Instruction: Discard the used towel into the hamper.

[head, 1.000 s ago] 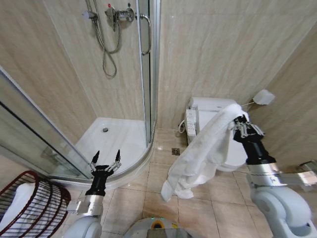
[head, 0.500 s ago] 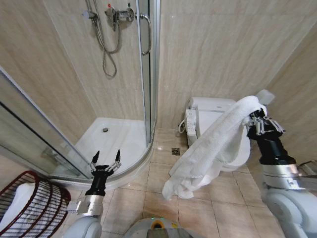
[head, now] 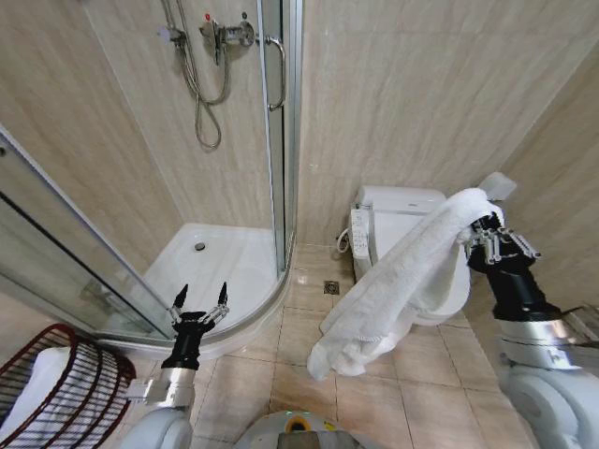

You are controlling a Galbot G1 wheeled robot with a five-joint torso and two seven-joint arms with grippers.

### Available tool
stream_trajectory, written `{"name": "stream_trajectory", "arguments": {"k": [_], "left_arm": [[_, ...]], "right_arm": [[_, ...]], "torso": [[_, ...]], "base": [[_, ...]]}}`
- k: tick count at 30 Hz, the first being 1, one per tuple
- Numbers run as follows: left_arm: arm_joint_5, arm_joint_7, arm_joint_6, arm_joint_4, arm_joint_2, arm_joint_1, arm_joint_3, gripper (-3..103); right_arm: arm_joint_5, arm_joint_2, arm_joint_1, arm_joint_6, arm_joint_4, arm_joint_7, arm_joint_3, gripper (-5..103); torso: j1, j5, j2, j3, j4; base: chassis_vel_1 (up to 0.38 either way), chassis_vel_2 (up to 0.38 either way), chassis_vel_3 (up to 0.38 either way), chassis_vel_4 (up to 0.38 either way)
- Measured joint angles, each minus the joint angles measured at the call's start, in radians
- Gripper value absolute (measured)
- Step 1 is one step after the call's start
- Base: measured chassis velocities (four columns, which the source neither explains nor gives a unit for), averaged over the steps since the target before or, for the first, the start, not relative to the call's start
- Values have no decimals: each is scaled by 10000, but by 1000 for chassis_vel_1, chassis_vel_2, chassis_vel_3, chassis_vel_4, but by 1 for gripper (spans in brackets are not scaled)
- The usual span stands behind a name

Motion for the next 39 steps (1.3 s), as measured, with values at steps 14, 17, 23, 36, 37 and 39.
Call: {"name": "stream_trajectory", "arguments": {"k": [14, 17, 23, 36, 37, 39], "left_arm": [[0, 0, 0, 0, 0, 0, 0, 100], [0, 0, 0, 0, 0, 0, 0, 100], [0, 0, 0, 0, 0, 0, 0, 100], [0, 0, 0, 0, 0, 0, 0, 100], [0, 0, 0, 0, 0, 0, 0, 100], [0, 0, 0, 0, 0, 0, 0, 100]], "right_arm": [[74, 149, -327, 282, -15, -537, 447, 4], [91, 168, -363, 329, -17, -619, 514, 4], [171, 170, -411, 382, -19, -674, 638, 4], [347, 159, -488, 383, -27, -703, 984, 4], [357, 160, -487, 383, -27, -703, 995, 4], [360, 162, -487, 384, -27, -704, 997, 4]], "torso": [[281, 0, 641, 360, 0], [333, 1, 753, 417, 0], [438, 0, 985, 545, 0], [700, 0, 1599, 896, 0], [724, 0, 1650, 922, 0], [734, 0, 1670, 933, 0]], "base": [[0, 0, 0, 0], [0, 0, 0, 0], [0, 0, 0, 0], [0, 0, 0, 0], [0, 0, 0, 0], [0, 0, 0, 0]]}}
